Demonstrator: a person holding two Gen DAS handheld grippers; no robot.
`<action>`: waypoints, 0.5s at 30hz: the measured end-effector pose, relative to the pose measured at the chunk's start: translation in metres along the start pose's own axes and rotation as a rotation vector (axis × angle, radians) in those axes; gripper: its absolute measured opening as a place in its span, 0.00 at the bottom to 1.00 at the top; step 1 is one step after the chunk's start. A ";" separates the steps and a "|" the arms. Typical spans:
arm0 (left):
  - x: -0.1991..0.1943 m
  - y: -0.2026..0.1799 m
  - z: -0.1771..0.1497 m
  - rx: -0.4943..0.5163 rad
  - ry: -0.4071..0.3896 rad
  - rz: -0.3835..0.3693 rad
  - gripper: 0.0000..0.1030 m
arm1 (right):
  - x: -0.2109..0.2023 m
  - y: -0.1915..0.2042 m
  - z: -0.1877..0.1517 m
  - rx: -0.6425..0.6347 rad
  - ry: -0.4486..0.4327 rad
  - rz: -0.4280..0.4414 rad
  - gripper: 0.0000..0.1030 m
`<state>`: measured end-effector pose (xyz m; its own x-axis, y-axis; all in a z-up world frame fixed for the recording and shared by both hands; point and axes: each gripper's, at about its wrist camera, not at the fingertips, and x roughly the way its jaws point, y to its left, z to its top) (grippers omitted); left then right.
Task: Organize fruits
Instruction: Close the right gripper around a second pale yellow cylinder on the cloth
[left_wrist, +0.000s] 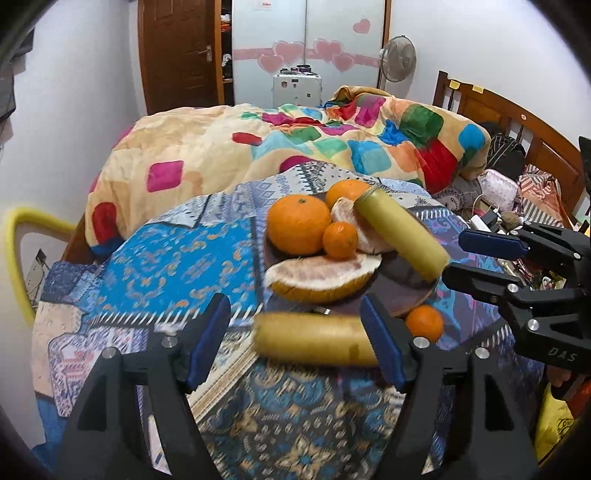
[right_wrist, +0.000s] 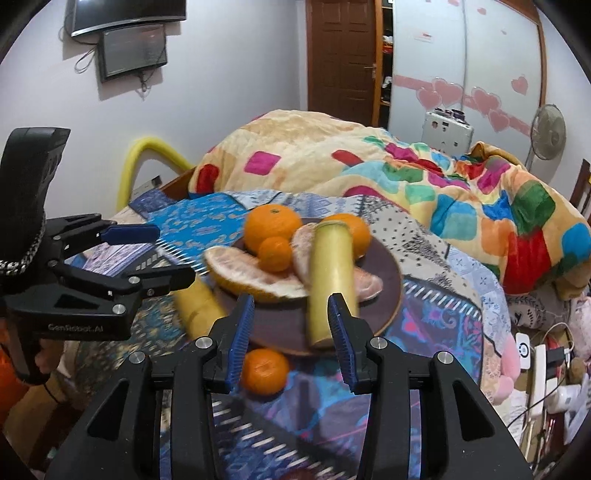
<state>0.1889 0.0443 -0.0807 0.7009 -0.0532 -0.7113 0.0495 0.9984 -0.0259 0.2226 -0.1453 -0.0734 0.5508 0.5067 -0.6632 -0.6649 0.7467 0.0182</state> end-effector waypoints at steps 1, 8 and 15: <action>-0.002 0.003 -0.003 -0.003 0.002 0.004 0.72 | 0.000 0.005 -0.001 -0.010 0.002 0.004 0.37; -0.009 0.033 -0.031 -0.036 0.035 0.025 0.72 | 0.025 0.036 -0.009 -0.058 0.062 0.053 0.41; -0.012 0.056 -0.054 -0.054 0.054 0.027 0.72 | 0.057 0.054 -0.008 -0.109 0.132 0.065 0.41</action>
<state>0.1449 0.1013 -0.1116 0.6623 -0.0265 -0.7488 -0.0086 0.9990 -0.0429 0.2141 -0.0797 -0.1156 0.4388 0.4865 -0.7555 -0.7520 0.6591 -0.0124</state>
